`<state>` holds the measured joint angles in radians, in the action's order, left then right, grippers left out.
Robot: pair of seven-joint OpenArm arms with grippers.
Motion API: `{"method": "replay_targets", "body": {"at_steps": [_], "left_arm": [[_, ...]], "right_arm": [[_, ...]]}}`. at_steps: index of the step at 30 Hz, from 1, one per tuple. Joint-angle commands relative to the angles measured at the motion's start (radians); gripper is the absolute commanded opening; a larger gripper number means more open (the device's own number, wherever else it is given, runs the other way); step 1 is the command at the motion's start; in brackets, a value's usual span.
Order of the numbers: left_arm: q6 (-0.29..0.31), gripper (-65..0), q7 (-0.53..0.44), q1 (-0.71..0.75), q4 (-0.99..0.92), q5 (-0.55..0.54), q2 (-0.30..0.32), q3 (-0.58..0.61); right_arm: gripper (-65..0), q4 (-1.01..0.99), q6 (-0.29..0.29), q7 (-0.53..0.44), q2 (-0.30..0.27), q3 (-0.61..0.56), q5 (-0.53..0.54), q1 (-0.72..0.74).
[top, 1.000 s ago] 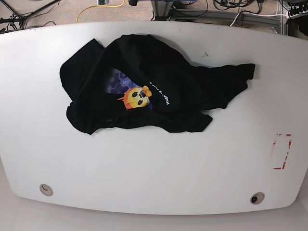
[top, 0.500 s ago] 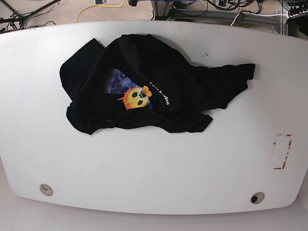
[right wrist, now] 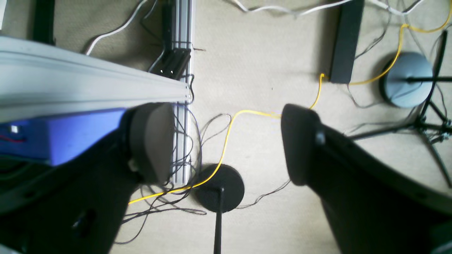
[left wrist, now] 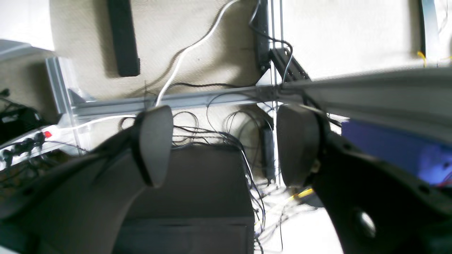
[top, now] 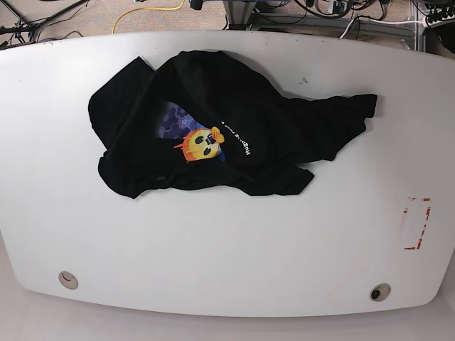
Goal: Fold the T-shirt properly
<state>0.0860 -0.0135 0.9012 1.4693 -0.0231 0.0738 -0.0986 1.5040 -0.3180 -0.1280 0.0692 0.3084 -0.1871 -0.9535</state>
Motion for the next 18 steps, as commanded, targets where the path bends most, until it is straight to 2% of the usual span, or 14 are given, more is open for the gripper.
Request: {"method": "replay_targets", "body": {"at_steps": [1,6,8,18], "left_arm": [[-0.013,-22.1,-0.017,0.039,0.047,-0.017,0.012,-0.024],[-0.014,-22.3,-0.026,0.073,0.106,-0.066,0.013,-0.057],[-0.013,-22.5,-0.04,0.096,0.15,-0.121,0.024,-0.085],[-0.011,-22.7,-0.063,0.142,0.208,-0.151,0.028,-0.095]], "right_arm": [[-19.4,0.034,-0.005,-0.015,-0.001,0.004,0.001,-0.038],[-19.6,0.068,-0.005,-0.015,-0.003,0.003,0.001,-0.061],[-19.6,0.093,-0.003,-0.01,-0.004,0.004,0.002,-0.076],[-19.6,0.172,-0.003,-0.008,-0.002,0.003,0.008,-0.111]]}}
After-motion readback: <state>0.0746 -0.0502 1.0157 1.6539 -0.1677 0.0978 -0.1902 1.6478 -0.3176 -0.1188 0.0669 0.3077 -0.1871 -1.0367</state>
